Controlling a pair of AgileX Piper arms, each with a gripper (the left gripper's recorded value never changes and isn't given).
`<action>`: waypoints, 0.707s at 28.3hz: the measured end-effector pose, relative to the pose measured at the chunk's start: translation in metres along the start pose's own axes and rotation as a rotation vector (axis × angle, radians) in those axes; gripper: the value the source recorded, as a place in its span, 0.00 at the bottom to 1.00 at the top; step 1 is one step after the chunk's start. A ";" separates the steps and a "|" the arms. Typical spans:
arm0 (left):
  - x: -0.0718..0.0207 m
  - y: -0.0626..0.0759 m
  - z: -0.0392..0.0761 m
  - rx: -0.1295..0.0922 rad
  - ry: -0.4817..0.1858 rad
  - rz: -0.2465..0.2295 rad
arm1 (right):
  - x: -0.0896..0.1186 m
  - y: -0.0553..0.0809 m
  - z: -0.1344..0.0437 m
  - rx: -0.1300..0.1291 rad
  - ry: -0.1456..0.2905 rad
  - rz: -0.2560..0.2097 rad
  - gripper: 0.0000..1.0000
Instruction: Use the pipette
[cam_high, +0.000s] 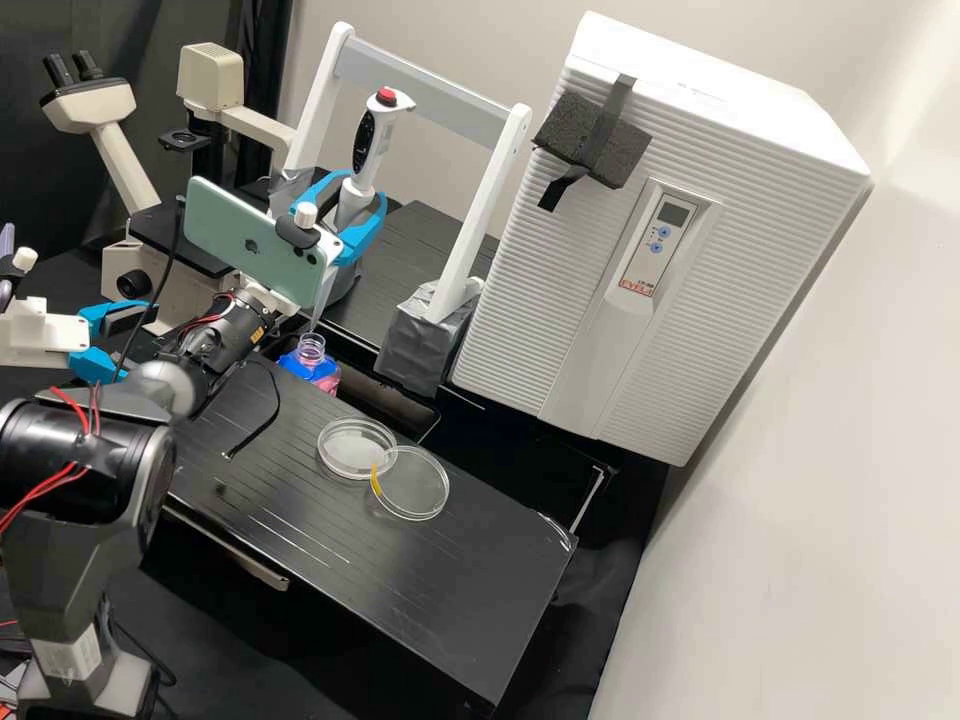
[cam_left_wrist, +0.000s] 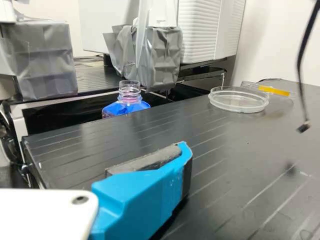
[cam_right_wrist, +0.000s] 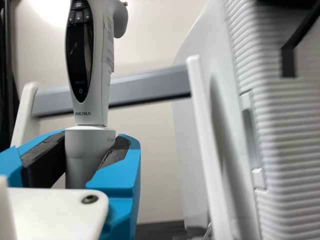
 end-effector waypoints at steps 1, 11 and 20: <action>0.0000 0.000 0.000 -0.011 -0.005 -0.002 | 0.000 0.008 -0.002 0.014 0.006 0.023 0.00; -0.0002 0.005 0.011 -0.087 -0.101 0.019 | -0.026 0.062 0.004 -0.045 0.032 0.117 0.00; 0.0044 0.009 0.040 -0.057 -0.329 0.001 | -0.052 0.084 0.022 -0.156 -0.022 0.073 0.00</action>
